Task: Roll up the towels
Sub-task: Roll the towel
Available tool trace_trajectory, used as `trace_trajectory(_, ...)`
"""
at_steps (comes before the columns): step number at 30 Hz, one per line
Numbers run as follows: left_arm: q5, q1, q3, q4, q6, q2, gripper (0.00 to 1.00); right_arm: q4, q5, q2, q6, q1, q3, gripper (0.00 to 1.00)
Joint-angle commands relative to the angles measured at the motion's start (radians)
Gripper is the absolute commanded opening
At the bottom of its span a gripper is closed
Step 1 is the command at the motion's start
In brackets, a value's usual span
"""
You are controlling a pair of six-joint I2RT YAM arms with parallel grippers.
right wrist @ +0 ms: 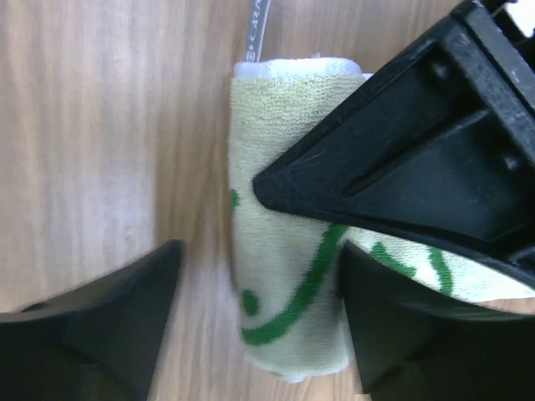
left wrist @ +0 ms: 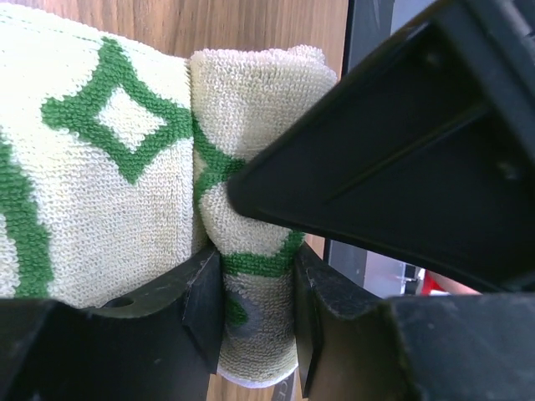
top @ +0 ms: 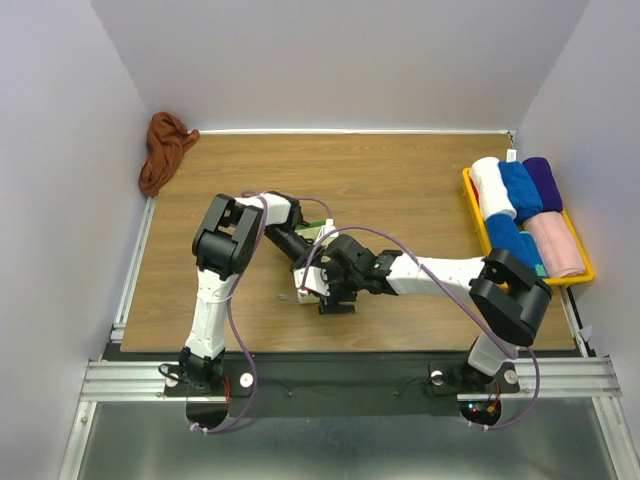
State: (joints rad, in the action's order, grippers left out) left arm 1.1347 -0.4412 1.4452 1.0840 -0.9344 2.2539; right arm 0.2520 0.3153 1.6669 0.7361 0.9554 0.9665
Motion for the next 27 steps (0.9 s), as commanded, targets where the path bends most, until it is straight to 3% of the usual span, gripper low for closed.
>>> trace_trajectory(1,-0.219,0.019,0.047,-0.075,-0.078,0.053,0.46,-0.105,-0.018,0.025,0.008,-0.001,-0.029,0.68)
trace_trajectory(3,-0.222,0.019,0.07,-0.067,-0.078,0.062,0.46,-0.115,-0.027,0.037,-0.006,0.0,-0.038,0.58)
trace_trajectory(4,-0.223,0.019,0.09,-0.065,-0.075,0.071,0.46,-0.115,-0.031,0.05,-0.009,0.0,-0.04,0.46)
trace_trajectory(5,-0.227,0.019,0.099,-0.062,-0.075,0.073,0.46,-0.115,-0.033,0.053,-0.018,-0.001,-0.041,0.4)
trace_trajectory(6,-0.225,0.019,0.115,-0.062,-0.078,0.073,0.47,-0.114,-0.035,0.056,-0.024,0.0,-0.043,0.26)
trace_trajectory(8,-0.225,0.019,0.121,-0.065,-0.081,0.059,0.52,-0.112,-0.035,0.062,-0.055,0.0,-0.048,0.12)
trace_trajectory(9,-0.23,0.019,0.126,-0.071,-0.081,0.05,0.54,-0.112,-0.032,0.063,-0.073,-0.003,-0.052,0.0)
trace_trajectory(20,-0.296,0.134,0.047,-0.088,-0.121,-0.198,0.72,0.079,0.238,0.105,-0.274,-0.133,0.027,0.0)
trace_trajectory(27,-0.25,0.341,-0.006,-0.186,-0.112,-0.315,0.74,0.228,0.404,0.188,-0.346,-0.19,0.162,0.01)
